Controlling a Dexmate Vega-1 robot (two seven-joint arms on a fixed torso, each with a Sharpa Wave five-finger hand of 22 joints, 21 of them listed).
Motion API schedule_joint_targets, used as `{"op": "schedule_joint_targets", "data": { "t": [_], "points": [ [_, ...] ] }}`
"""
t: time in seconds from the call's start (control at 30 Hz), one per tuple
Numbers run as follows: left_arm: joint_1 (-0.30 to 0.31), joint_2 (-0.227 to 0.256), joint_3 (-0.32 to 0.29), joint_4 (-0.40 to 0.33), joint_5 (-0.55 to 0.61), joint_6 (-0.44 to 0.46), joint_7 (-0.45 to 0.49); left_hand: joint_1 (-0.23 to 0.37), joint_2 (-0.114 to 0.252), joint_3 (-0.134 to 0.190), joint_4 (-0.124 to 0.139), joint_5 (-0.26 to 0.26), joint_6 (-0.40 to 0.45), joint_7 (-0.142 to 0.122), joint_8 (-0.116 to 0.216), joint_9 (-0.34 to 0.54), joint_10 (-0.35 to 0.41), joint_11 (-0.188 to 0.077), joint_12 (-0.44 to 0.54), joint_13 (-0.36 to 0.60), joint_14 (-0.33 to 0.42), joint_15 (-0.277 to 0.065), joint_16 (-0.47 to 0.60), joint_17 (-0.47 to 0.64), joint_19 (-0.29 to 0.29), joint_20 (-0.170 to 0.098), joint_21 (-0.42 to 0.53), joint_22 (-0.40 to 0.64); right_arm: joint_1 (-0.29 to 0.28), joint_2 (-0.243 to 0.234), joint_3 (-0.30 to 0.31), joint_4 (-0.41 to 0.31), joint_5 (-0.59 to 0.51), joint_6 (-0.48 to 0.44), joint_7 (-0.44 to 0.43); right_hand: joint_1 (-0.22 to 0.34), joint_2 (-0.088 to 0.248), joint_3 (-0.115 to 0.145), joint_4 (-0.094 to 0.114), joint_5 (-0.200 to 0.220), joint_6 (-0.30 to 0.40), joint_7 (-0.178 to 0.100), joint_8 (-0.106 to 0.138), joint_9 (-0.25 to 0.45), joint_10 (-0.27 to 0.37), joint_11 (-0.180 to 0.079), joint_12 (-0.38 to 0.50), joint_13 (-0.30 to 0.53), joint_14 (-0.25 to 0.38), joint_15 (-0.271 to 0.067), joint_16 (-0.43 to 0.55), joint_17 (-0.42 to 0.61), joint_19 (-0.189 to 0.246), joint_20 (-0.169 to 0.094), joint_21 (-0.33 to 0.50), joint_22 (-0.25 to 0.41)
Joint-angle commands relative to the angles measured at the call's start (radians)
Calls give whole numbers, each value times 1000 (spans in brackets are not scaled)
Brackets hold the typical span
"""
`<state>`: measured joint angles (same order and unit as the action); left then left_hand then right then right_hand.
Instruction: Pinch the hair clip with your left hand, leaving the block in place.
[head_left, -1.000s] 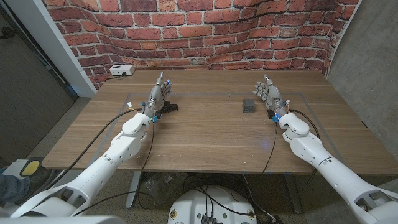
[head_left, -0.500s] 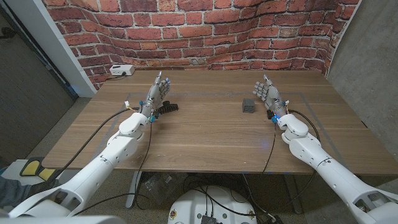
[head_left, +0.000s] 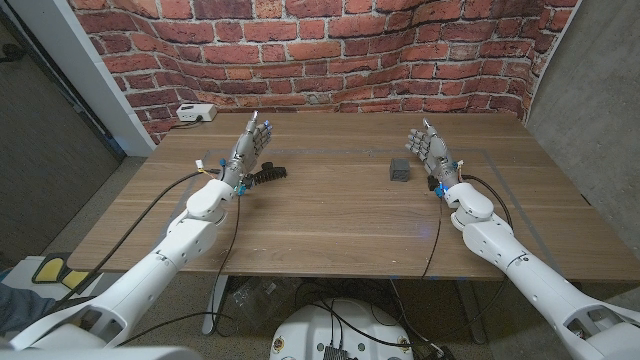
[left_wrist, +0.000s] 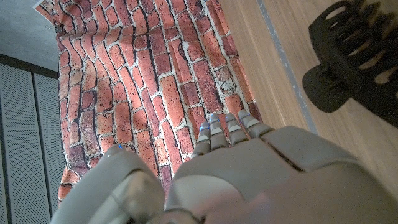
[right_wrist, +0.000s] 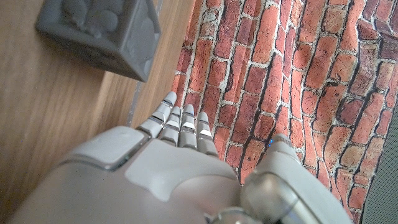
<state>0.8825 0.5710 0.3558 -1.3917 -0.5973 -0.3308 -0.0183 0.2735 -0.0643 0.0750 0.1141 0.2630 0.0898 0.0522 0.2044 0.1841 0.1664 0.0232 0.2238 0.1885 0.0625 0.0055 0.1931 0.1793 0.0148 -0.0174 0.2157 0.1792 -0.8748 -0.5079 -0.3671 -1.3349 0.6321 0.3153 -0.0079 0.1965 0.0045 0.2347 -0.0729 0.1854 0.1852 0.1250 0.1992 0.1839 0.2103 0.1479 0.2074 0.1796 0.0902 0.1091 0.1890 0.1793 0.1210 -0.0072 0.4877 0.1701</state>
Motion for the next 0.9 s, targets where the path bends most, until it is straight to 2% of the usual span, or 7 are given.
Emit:
{"op": "schedule_joint_targets", "data": {
  "t": [0.03,0.27,0.33,0.5,0.53,0.73,0.9],
  "points": [
    [15,7,-17,-1,8,-61,-9,10,6,1,-4,9,17,2,9,2,22,-2,7,4,26,2,12,2,19,-2,7,2,0,0,1,7,-1,3,-1,8,4,5,-6,2,3,-2,1,5,12,1,6,5,5,3,2,4,9,0,-4,5],
    [6,10,-24,25,36,-116,-14,29,11,2,-13,10,41,2,13,2,56,-1,14,4,67,-3,19,2,58,4,17,1,-12,-7,3,-13,-4,-10,-18,9,5,6,-7,2,4,-7,1,5,15,4,7,5,5,4,2,4,11,1,-6,5],
    [8,23,-26,21,57,-122,-7,39,13,3,-18,10,45,2,13,2,68,-3,17,5,77,-4,19,1,72,5,20,0,-21,-12,6,-27,-6,-14,-28,10,6,6,-8,2,2,-8,0,5,15,4,7,5,5,4,2,4,11,1,-6,5],
    [14,53,-28,1,115,-115,32,56,17,7,-26,9,57,2,15,2,81,-7,18,5,96,-8,21,1,91,9,23,0,-37,-21,12,-53,-11,-20,-49,11,7,7,-9,2,2,-9,0,5,15,2,7,5,6,4,2,4,10,2,-8,5],
    [26,59,-28,-21,138,-108,59,61,18,8,-29,9,66,2,18,3,84,-6,18,5,98,-8,20,1,94,9,23,0,-39,-22,14,-55,-10,-20,-51,11,7,7,-9,2,2,-10,0,5,15,2,7,5,6,5,1,3,11,2,-9,6],
    [28,81,-27,-42,183,-80,94,85,23,13,-40,6,85,3,21,3,108,-9,22,5,123,-13,21,1,116,15,25,0,-51,-25,19,-68,-7,-22,-60,14,9,8,-11,2,2,-10,0,5,17,2,8,6,8,4,1,3,11,3,-11,6],
    [37,94,-28,-61,258,-68,163,102,27,17,-48,4,100,3,23,3,123,-10,23,5,140,-15,22,1,135,16,28,0,-53,-25,19,-68,-5,-22,-58,15,9,8,-12,1,3,-10,0,5,18,2,8,6,10,5,2,3,12,4,-13,6]
  ]
}}
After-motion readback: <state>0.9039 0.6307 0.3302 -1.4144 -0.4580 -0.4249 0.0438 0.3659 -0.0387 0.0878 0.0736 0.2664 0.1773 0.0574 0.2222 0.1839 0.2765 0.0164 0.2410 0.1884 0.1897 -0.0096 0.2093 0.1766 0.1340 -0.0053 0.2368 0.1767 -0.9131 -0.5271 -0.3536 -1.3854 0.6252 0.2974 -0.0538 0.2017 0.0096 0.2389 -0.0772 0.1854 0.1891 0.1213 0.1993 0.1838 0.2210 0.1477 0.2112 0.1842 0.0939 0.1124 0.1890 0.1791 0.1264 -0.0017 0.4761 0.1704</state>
